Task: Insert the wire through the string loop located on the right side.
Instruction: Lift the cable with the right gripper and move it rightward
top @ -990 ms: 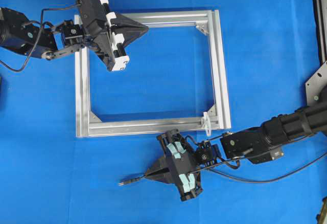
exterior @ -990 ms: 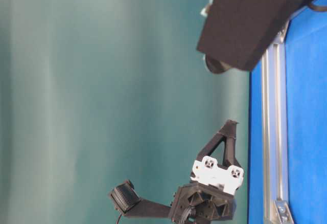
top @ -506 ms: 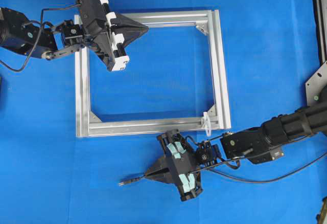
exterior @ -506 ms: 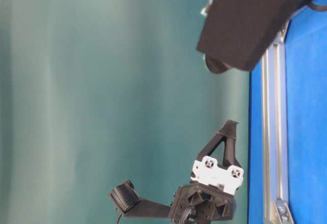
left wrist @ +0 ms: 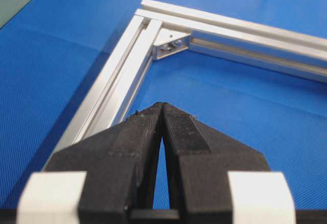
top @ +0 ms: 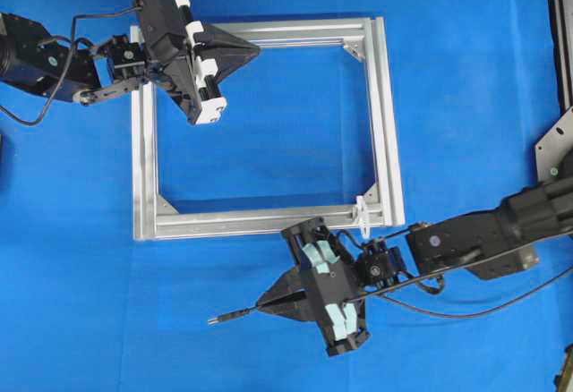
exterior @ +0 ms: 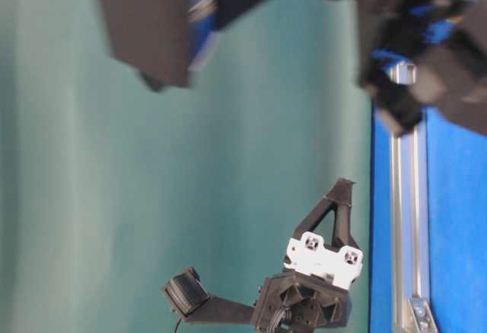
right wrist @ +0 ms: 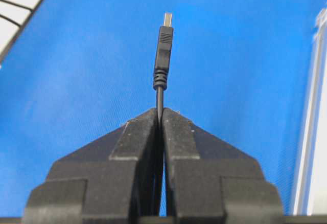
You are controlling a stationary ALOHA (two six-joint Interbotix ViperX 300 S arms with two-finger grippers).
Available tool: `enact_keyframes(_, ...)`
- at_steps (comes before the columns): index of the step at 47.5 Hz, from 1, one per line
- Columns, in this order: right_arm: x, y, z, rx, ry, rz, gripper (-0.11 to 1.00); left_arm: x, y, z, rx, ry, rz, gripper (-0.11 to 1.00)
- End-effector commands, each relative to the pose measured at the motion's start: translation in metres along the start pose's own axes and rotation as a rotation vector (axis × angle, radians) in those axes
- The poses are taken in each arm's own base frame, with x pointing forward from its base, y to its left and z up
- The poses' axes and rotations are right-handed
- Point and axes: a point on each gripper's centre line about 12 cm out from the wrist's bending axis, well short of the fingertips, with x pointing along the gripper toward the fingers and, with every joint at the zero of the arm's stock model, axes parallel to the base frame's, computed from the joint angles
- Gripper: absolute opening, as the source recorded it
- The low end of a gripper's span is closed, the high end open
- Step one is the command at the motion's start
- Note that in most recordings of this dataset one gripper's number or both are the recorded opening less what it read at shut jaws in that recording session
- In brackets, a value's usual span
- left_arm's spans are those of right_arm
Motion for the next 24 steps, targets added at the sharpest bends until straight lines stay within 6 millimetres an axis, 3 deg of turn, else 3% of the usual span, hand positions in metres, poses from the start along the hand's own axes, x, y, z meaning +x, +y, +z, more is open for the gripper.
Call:
enact_keyframes(1,-0.0102,0.0032,0.0197,-0.003,-0.039,0.008,-0.04,-0.0015,0.0002,0.0150,-0.002,-0.045,-0.001,0.00)
enact_keyframes(24,-0.0113,0.0033,0.0199,-0.003,-0.035,0.007,-0.04,-0.0013,-0.0004,0.0155,-0.004,-0.046,-0.003,0.00)
